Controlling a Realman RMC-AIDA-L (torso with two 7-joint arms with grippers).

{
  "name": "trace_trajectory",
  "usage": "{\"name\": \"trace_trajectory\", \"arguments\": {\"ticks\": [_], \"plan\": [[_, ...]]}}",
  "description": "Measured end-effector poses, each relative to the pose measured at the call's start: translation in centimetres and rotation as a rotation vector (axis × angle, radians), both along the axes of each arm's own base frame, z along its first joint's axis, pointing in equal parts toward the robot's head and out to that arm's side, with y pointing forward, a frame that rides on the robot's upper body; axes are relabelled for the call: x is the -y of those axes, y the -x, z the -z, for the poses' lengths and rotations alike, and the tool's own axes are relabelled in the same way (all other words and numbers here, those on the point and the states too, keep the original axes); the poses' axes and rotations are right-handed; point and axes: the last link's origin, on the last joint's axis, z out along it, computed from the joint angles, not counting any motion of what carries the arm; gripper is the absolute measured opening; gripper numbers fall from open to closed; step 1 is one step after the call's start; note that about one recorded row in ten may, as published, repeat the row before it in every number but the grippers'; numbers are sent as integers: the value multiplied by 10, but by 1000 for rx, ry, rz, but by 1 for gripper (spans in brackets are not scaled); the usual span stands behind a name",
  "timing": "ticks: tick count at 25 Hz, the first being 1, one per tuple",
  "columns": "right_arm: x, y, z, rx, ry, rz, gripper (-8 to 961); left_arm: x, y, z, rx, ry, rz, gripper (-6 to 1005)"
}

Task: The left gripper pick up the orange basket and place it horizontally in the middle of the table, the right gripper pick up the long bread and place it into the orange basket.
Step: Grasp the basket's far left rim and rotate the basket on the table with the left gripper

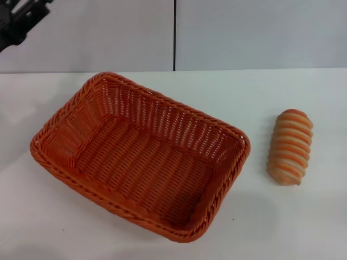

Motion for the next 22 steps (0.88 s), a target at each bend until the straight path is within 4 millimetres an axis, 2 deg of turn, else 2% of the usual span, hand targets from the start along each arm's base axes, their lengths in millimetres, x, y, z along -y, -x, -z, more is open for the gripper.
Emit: {"name": "trace_trajectory", "arguments": {"ticks": [5,8,9,14,15,19,22], "plan": [[4,-3,0,-3,3,14,591,-28,1,-12,-115,131,-118,838],[8,-7,0,-7,3,30,590,-32,1,-15,-142,156,-142,837],[9,-8,0,-10,2,38,589,-42,-4,-23,-234,214,-175,837],[15,-13,0,-15,-2,57,587,-47,-8,-27,-287,242,-187,835],[16,-14,0,-15,-2,60,587,-55,-19,-30,-465,323,-206,834],[19,-16,0,-19,-3,72,585,-59,-32,-27,-571,380,-196,827],[19,-17,0,-21,-3,75,584,-65,-44,-16,-670,409,-196,807]]}}
